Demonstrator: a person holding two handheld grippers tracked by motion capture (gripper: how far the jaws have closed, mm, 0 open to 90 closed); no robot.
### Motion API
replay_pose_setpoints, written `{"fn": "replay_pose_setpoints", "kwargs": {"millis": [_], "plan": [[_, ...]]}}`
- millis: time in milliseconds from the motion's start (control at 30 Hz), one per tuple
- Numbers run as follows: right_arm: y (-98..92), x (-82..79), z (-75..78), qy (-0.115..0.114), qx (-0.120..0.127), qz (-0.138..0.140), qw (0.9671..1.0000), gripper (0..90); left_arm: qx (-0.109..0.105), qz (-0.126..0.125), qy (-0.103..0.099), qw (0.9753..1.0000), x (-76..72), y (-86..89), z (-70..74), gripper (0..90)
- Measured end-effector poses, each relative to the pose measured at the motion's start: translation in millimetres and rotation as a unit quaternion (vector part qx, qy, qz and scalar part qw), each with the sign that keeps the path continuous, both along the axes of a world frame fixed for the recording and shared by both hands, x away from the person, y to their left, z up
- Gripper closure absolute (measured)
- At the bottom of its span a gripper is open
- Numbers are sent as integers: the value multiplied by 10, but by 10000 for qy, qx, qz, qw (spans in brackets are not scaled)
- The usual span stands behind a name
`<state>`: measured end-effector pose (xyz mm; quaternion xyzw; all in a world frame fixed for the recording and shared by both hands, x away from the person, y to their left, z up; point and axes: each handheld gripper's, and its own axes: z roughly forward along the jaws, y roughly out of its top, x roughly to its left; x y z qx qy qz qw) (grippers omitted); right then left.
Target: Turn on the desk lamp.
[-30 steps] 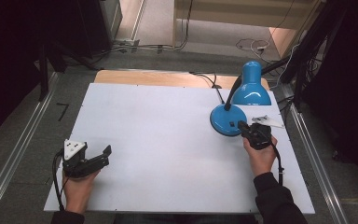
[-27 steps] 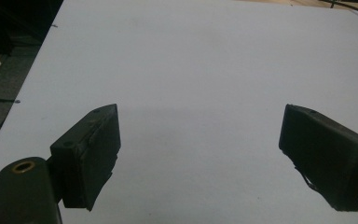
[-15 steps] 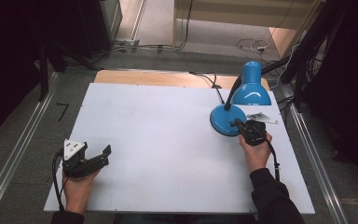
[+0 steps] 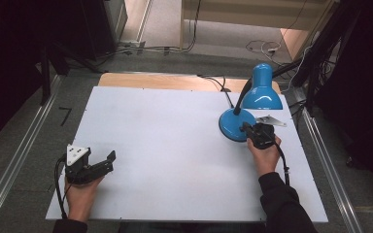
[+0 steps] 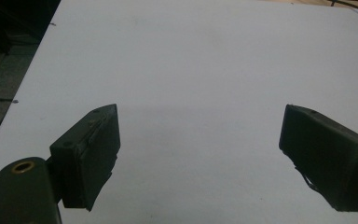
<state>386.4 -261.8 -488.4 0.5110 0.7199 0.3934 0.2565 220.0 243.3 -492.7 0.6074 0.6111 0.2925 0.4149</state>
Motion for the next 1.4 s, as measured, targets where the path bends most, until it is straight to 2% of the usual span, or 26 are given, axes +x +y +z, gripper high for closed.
{"fn": "replay_pose_setpoints", "kwargs": {"millis": [967, 1400], "plan": [[13, 43, -71, 89, -92, -8, 9999, 876, -21, 16, 3, 10000, -7, 5, 0, 129], [33, 21, -88, 19, -122, -16, 9999, 876, -40, 23, -8, 10000, -6, 12, -3, 129]]}}
